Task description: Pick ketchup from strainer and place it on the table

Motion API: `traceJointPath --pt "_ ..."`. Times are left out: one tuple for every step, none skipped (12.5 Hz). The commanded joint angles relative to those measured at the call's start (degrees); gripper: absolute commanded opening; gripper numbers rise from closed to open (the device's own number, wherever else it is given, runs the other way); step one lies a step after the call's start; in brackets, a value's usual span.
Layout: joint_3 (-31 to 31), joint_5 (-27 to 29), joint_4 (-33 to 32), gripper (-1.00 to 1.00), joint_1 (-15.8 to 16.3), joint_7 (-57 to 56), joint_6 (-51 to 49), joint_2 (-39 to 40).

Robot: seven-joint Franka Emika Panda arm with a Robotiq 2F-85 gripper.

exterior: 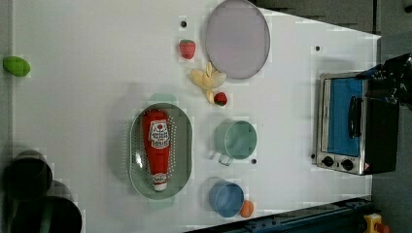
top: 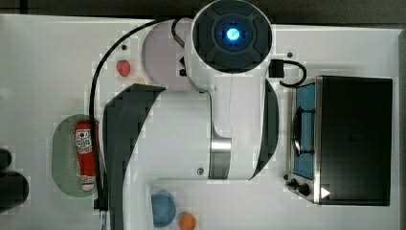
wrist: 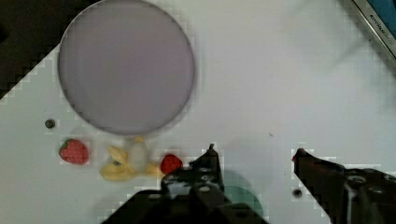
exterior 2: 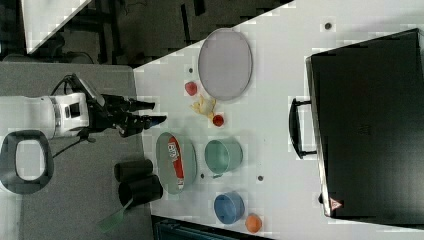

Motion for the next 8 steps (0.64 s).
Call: traceJointPath --pt "3.66 0.67 -5.98 0.59 -5.91 4.50 -10.21 -16.05" --pt "4.02 0.75 -5.98 0.81 -5.76 4.50 -10.21 -15.95" --pt "4.77 0.81 -5.98 0.99 -5.47 4.49 -10.18 -15.77" --pt "5.84 0.81 -5.98 1.00 -5.01 4.50 -10.15 -15.50" --pt "7.27 0.82 -5.98 1.00 -4.51 4.50 -10.00 -15.13" --pt "9.00 0.82 -5.98 1.00 -3.96 4.50 -9.16 -14.67" --pt "11.00 0.81 -5.97 1.00 -3.37 4.50 -7.79 -14.14" --pt "13.22 0.81 -5.99 1.00 -2.83 4.50 -6.00 -13.56"
